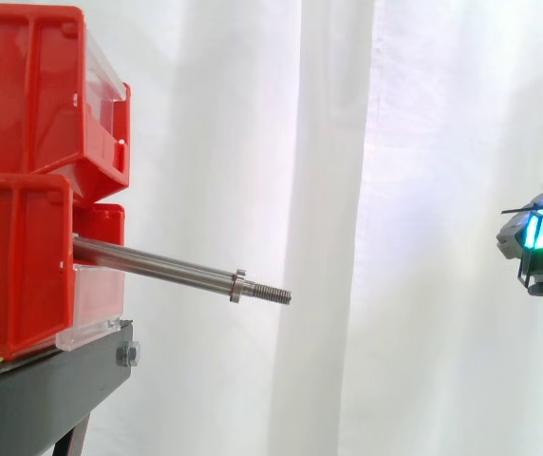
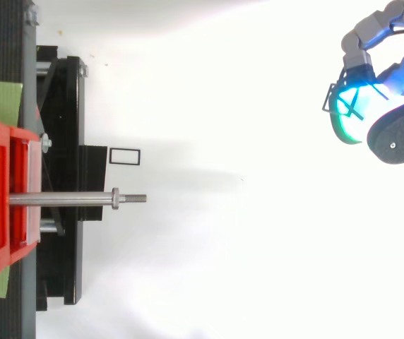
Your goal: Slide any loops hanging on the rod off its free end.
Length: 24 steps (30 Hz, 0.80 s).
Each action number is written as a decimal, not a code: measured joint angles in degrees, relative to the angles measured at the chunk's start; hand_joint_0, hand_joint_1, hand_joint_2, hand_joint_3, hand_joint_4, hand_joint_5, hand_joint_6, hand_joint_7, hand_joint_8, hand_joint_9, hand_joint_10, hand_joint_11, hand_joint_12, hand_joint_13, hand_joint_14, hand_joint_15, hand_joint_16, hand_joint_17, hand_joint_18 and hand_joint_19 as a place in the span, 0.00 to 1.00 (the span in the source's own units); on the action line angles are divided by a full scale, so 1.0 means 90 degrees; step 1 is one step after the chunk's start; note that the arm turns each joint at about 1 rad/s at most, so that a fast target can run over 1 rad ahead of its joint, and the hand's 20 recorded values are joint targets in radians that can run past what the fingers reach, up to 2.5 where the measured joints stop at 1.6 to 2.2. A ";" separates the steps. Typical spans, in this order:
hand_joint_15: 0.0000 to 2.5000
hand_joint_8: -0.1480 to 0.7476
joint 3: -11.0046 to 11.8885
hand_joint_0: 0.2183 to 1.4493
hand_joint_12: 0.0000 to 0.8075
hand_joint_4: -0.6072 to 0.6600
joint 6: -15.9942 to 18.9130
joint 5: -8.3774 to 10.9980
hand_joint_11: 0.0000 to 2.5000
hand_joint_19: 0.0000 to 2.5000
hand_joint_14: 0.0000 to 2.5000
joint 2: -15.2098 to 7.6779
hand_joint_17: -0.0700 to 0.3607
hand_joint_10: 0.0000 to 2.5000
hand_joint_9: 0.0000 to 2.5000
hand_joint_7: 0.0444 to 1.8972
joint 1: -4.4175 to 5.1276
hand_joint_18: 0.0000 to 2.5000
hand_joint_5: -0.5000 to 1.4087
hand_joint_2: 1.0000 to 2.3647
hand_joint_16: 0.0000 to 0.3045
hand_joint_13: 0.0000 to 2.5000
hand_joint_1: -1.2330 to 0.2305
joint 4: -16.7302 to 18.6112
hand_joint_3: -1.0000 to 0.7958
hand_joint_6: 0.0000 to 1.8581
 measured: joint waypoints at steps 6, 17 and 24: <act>0.05 0.47 -0.0003 0.33 0.32 0.58 -0.0006 -0.0004 0.19 0.13 0.00 0.0000 0.41 0.01 0.33 0.67 0.0010 0.32 0.14 0.01 0.16 0.33 0.40 0.0008 0.36 0.43; 0.05 0.47 0.0000 0.33 0.32 0.59 0.0315 0.0088 0.16 0.13 0.00 -0.0001 0.41 0.00 0.31 0.67 0.0022 0.32 0.14 0.01 0.16 0.33 0.39 -0.0157 0.36 0.43; 0.05 0.48 0.0000 0.33 0.32 0.59 0.1214 0.0405 0.14 0.13 0.00 0.0000 0.41 0.00 0.29 0.66 0.0084 0.32 0.14 0.01 0.16 0.33 0.40 -0.0614 0.36 0.43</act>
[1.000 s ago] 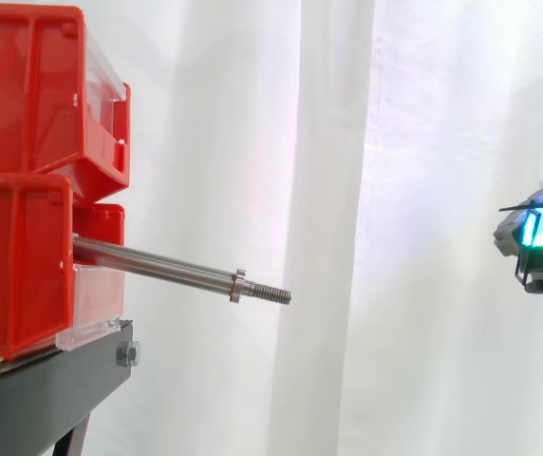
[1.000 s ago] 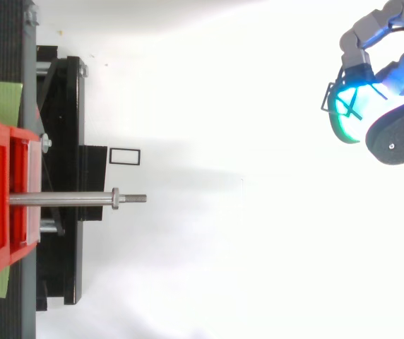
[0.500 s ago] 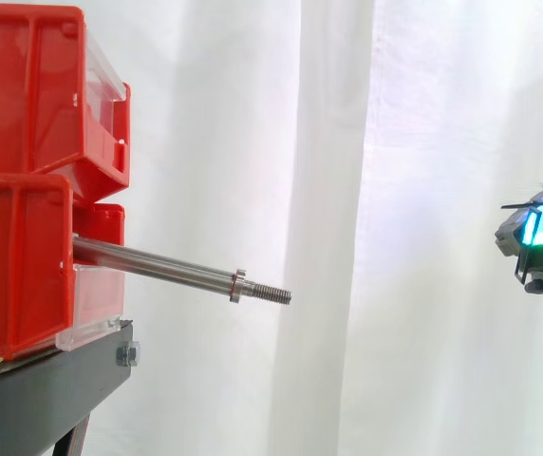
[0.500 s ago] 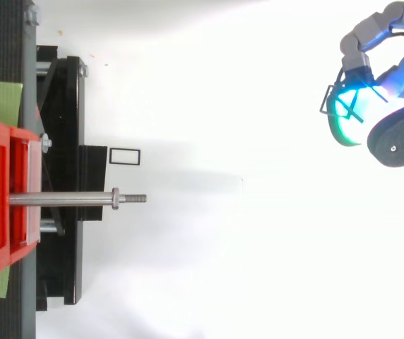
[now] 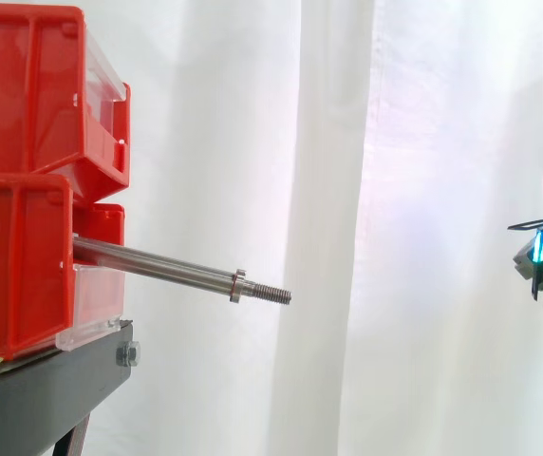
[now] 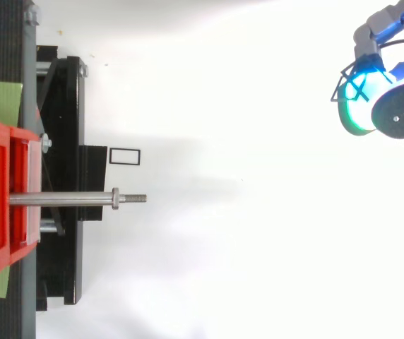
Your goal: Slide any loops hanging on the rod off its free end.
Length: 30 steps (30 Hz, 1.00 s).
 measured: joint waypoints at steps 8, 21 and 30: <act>0.06 0.47 0.0000 0.33 0.32 0.59 -0.0007 0.0090 0.15 0.13 0.00 -0.0001 0.41 0.00 0.29 0.66 0.0026 0.32 0.14 0.01 0.16 0.33 0.39 0.0140 0.36 0.43; 0.06 0.46 -0.0001 0.34 0.31 0.57 -0.0706 0.0097 0.16 0.13 0.00 -0.0001 0.41 0.00 0.30 0.64 0.0025 0.32 0.14 0.01 0.15 0.33 0.35 0.0675 0.34 0.42; 0.06 0.46 -0.0001 0.35 0.31 0.56 -0.1217 0.0077 0.17 0.13 0.00 0.0000 0.41 0.01 0.30 0.65 0.0025 0.33 0.14 0.01 0.15 0.33 0.33 0.0775 0.34 0.43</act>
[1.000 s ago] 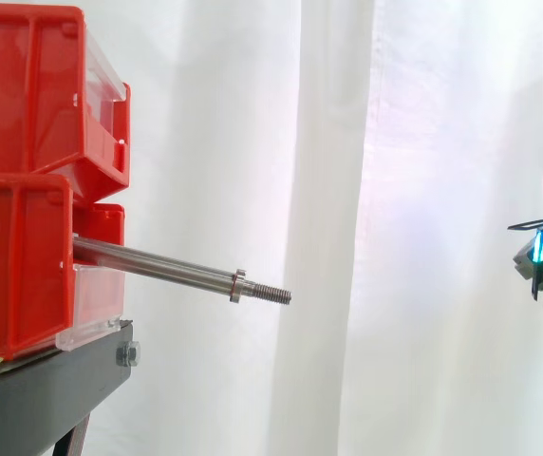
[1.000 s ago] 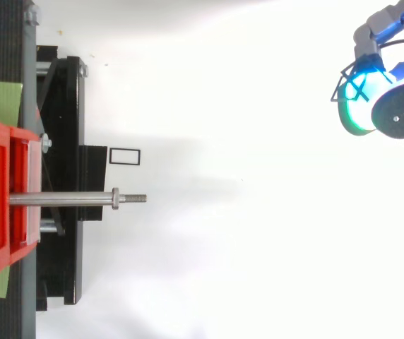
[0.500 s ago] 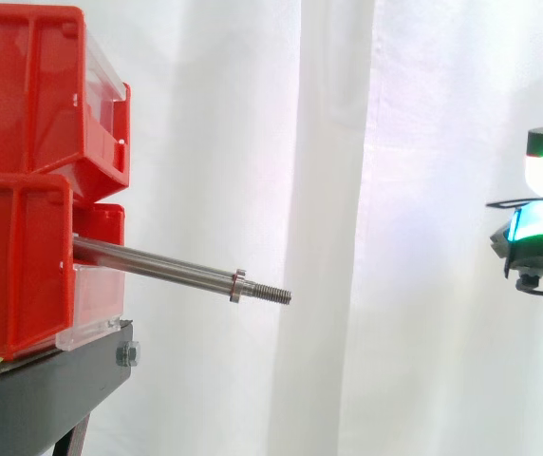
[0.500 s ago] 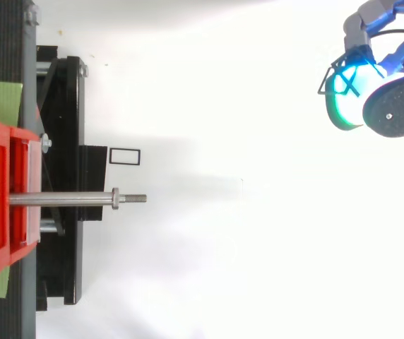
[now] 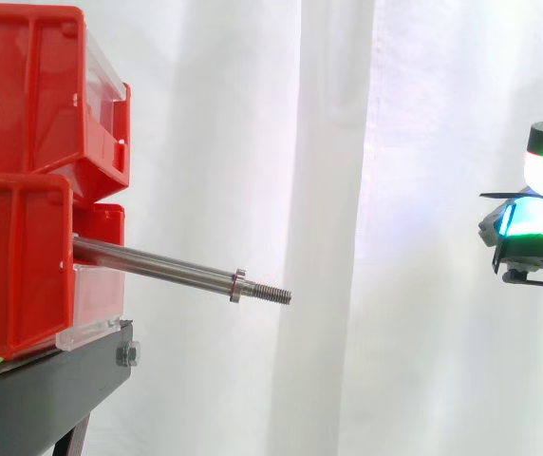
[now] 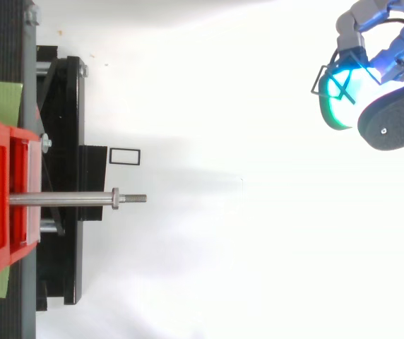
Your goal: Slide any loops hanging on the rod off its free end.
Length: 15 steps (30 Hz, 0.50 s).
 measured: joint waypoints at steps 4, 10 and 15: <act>0.06 0.46 0.0000 0.35 0.31 0.56 -0.0239 -0.0003 0.18 0.13 0.00 0.0000 0.41 0.01 0.31 0.66 0.0005 0.33 0.14 0.01 0.15 0.34 0.34 0.0068 0.35 0.43; 0.06 0.46 0.0001 0.35 0.31 0.54 -0.0462 0.0001 0.18 0.13 0.00 0.0000 0.41 0.01 0.31 0.65 0.0008 0.33 0.14 0.01 0.15 0.33 0.34 0.0242 0.36 0.44; 0.06 0.46 0.0001 0.35 0.31 0.55 -0.0502 0.0012 0.18 0.13 0.00 0.0000 0.41 0.01 0.31 0.64 0.0008 0.33 0.14 0.01 0.15 0.33 0.34 0.0435 0.37 0.44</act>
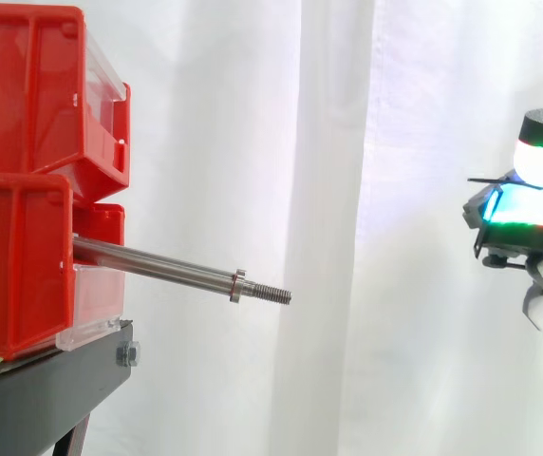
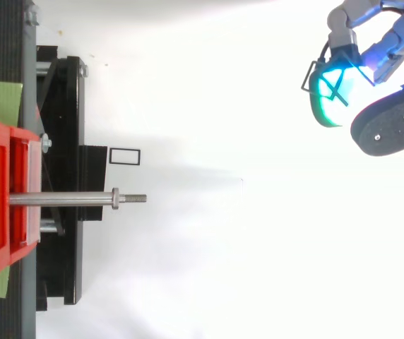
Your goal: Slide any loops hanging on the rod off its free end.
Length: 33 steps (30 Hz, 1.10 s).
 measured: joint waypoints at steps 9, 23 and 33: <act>0.06 0.46 0.0000 0.35 0.32 0.55 -0.0006 0.0004 0.18 0.13 0.00 0.0000 0.41 0.01 0.31 0.65 0.0000 0.32 0.14 0.01 0.16 0.33 0.34 0.0476 0.37 0.43; 0.06 0.47 -0.0001 0.34 0.34 0.56 -0.0005 0.0005 0.18 0.13 0.00 0.0000 0.41 0.01 0.31 0.67 0.0000 0.32 0.15 0.01 0.16 0.32 0.33 0.0938 0.37 0.43; 0.06 0.48 0.0000 0.34 0.35 0.57 -0.0007 0.0005 0.18 0.12 0.00 0.0000 0.42 0.01 0.31 0.67 0.0000 0.32 0.15 0.01 0.16 0.32 0.33 0.0963 0.37 0.43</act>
